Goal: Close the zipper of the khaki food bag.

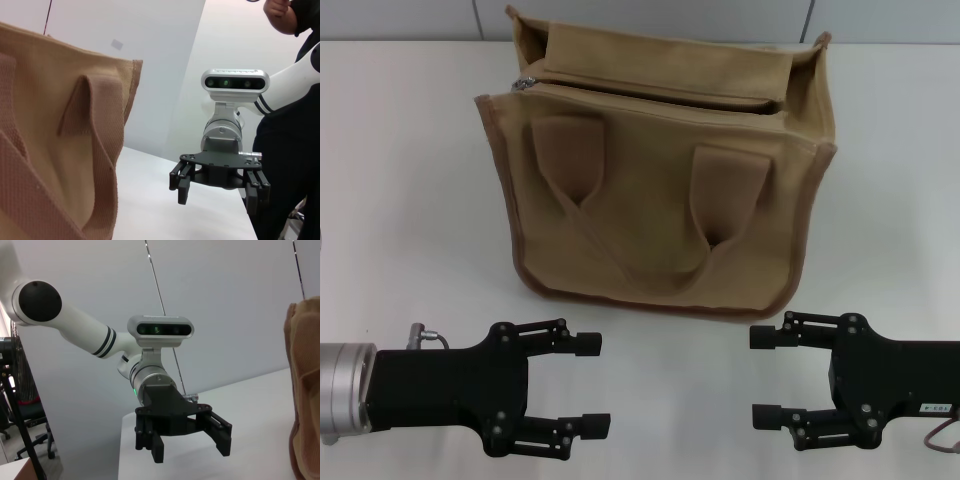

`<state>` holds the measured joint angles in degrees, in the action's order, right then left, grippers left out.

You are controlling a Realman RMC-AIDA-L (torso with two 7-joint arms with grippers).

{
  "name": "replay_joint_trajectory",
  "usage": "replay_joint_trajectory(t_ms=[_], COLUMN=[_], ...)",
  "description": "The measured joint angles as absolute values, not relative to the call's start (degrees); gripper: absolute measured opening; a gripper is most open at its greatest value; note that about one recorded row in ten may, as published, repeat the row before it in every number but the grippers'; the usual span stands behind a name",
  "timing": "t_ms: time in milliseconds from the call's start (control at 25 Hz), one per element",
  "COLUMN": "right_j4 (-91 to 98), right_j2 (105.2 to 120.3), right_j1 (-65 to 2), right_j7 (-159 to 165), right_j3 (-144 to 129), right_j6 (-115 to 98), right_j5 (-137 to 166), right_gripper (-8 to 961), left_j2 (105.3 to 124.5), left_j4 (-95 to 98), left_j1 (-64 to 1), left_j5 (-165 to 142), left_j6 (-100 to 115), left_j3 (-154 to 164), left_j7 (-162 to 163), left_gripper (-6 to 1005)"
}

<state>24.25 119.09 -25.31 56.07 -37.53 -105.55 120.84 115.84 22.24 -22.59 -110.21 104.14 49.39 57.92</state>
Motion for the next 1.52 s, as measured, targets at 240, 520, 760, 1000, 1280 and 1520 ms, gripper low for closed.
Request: replay_joint_trajectory(t_ms=[240,520,760,1000,1280,1520], right_j4=[24.3,24.3,24.3,24.3,24.3,24.3], right_j2=[119.07,119.0,119.0,119.0,119.0,119.0], right_j1=[-25.3,-25.3,-25.0,-24.9,-24.9,-24.7], right_j7=[56.1,56.1,56.1,56.1,56.1,56.2], right_j3=[-37.5,-37.5,-37.5,-37.5,-37.4,-37.4], right_j6=[-105.6,-105.7,-105.7,-105.8,-105.6,-105.8], right_j5=[120.8,120.8,120.8,120.8,120.8,120.8], right_gripper=[774,774,774,774,775,775], left_j2=[115.84,115.84,115.84,116.11,117.22,117.91], left_j4=[22.2,22.3,22.6,22.9,22.5,22.2], left_j1=[-22.6,-22.6,-22.7,-23.3,-24.5,-23.7], left_j5=[-110.2,-109.9,-109.8,-109.6,-99.5,-82.9], left_j6=[104.1,104.5,105.2,110.3,113.6,109.9], left_j3=[49.4,49.2,48.4,39.7,30.4,30.1], left_j7=[57.9,57.8,57.9,56.6,53.4,52.7], left_gripper=[834,833,833,832,832,832])
